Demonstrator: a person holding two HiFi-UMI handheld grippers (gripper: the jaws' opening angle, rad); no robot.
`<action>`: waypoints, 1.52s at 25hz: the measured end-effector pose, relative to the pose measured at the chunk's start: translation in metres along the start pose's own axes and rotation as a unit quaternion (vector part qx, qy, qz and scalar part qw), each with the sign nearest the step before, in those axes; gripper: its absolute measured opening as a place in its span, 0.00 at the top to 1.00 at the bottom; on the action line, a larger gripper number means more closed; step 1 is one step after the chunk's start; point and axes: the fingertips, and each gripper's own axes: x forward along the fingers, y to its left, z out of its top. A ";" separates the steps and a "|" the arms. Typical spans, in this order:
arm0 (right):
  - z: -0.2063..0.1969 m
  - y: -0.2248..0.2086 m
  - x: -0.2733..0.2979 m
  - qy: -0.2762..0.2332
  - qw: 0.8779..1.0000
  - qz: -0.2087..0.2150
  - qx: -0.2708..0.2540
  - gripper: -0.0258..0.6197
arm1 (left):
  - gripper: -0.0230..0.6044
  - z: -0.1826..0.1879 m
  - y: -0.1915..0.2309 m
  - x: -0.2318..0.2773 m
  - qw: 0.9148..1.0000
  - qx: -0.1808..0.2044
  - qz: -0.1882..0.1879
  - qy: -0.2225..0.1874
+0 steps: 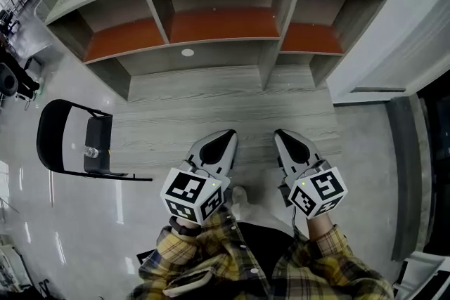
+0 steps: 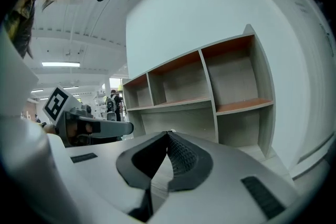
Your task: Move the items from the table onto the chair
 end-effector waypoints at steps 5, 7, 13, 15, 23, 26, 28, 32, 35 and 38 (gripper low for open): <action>0.005 -0.002 -0.008 -0.009 1.000 -0.015 0.006 0.93 | 0.96 0.001 -0.017 0.011 0.999 0.014 -0.033 0.011; 0.007 -0.003 -0.008 -0.014 1.000 -0.025 0.011 0.93 | 0.96 0.001 -0.018 0.013 0.999 0.016 -0.042 0.015; 0.010 0.002 -0.003 -0.019 0.999 -0.033 0.017 0.93 | 0.96 0.005 -0.020 0.011 0.998 0.026 -0.058 0.019; 0.010 0.002 0.001 -0.019 0.999 -0.032 0.015 0.93 | 0.96 0.006 -0.019 0.011 0.998 0.029 -0.060 0.017; 0.010 0.005 0.007 -0.014 0.999 -0.028 0.020 0.93 | 0.96 0.014 -0.012 0.007 0.998 0.032 -0.057 0.013; 0.011 0.006 0.007 -0.014 0.999 -0.027 0.019 0.93 | 0.96 0.016 -0.011 0.007 0.998 0.033 -0.057 0.012; 0.010 0.007 0.007 -0.013 0.999 -0.025 0.016 0.94 | 0.96 0.015 -0.012 0.007 0.998 0.033 -0.057 0.012; 0.011 0.008 0.008 -0.015 1.000 -0.023 0.011 0.94 | 0.96 0.014 -0.012 0.006 0.998 0.025 -0.058 0.009; 0.012 0.011 0.008 -0.017 1.000 -0.020 0.012 0.94 | 0.96 0.013 -0.010 0.005 0.998 0.021 -0.055 0.006; 0.014 0.015 0.010 -0.016 1.000 -0.014 0.013 0.94 | 0.96 0.017 -0.007 0.006 0.998 0.028 -0.049 0.003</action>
